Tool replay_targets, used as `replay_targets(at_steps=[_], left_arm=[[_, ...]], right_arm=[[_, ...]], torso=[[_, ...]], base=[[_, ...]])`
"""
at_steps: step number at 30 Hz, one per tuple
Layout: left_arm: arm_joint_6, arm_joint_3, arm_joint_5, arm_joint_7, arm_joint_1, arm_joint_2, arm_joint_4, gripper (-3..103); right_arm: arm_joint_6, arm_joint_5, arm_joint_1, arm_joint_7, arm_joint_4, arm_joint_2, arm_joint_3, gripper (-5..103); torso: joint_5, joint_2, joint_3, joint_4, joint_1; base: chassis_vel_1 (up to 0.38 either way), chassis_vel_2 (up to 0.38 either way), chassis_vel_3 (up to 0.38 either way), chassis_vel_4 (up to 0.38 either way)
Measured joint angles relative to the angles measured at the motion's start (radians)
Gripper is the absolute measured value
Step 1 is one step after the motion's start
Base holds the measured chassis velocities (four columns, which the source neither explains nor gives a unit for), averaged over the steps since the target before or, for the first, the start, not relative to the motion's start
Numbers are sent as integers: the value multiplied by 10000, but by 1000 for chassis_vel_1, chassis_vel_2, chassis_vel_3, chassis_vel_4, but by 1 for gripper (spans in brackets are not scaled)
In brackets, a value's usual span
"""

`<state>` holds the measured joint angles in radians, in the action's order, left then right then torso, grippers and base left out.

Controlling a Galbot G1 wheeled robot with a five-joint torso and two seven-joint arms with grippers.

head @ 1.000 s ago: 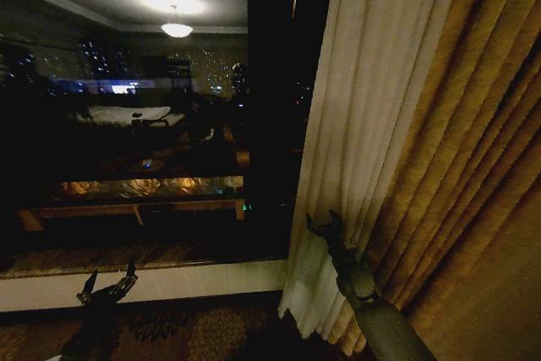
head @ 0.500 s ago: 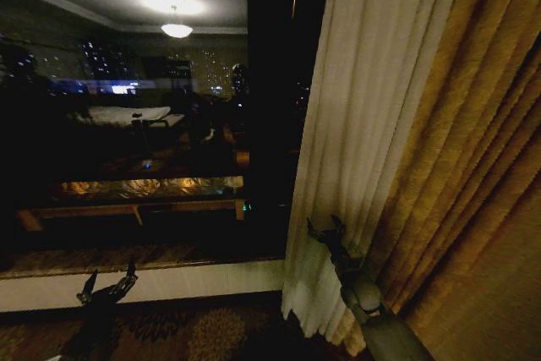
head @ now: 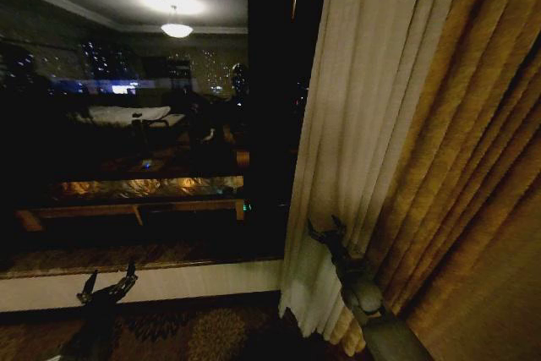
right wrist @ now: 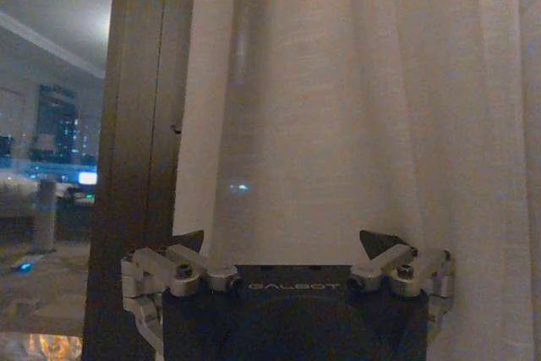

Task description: Open the curtains by pulling them apart, changing their state from closed to fully open.

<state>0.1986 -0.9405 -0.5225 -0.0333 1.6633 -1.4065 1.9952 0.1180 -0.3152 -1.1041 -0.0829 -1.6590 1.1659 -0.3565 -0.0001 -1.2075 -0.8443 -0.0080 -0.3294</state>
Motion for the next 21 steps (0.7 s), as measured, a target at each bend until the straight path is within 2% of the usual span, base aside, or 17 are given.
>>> replay_targets(at_steps=[10,21], left_arm=[[0,1,0,0,0,0,1,100],[0,0,0,0,0,0,1,100]], right_arm=[[6,5,7,-3,12,4,0,100],[5,5,13,-6,19,9,5,100]], torso=[[1,0,0,-2,0],[-1,0,0,-1,-2]], base=[[53,61,-52,-57],[232,248,-246,-253]])
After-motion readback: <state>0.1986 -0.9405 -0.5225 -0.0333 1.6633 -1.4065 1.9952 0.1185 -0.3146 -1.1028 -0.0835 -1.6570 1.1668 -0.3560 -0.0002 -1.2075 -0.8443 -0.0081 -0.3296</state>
